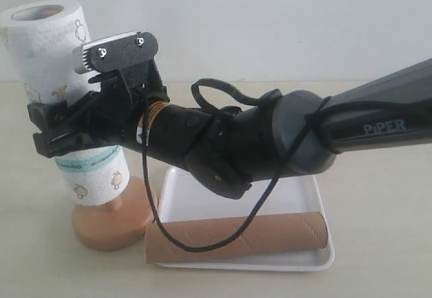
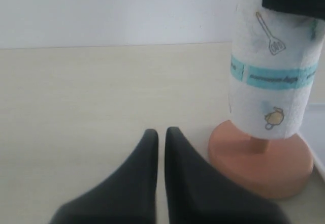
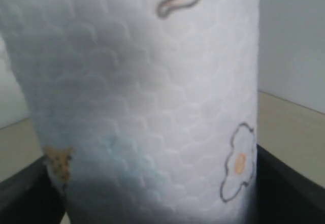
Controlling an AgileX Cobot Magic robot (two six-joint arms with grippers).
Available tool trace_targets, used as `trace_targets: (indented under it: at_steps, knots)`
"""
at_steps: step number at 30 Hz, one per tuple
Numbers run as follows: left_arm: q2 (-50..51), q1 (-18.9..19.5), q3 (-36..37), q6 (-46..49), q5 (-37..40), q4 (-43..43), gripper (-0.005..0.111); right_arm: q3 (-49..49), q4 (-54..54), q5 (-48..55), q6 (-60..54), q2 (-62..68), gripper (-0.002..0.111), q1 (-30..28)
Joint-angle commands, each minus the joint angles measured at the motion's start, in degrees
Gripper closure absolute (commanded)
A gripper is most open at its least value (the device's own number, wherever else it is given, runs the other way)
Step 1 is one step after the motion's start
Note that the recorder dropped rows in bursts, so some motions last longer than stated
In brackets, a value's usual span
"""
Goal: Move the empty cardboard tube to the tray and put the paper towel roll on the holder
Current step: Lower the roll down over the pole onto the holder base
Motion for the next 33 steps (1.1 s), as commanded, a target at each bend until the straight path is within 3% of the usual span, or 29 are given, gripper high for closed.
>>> trace_targets:
  at_steps: [1,25,29,33]
  knots:
    - [-0.14,0.11,0.21,0.10,-0.39,-0.28,0.103,-0.17,-1.48,-2.96,-0.87,1.24,0.109,0.76]
    - [-0.14,0.11,0.21,0.10,-0.51,-0.28,0.103,-0.17,1.87,-2.14,-3.91,2.08,0.107,0.57]
    - [-0.14,0.11,0.21,0.10,-0.51,-0.28,0.103,-0.17,1.94,0.83,-2.02,2.08,0.090,0.57]
    - [-0.14,0.11,0.21,0.10,-0.51,-0.28,0.103,-0.17,1.94,5.74,-0.58,2.08,0.053,0.57]
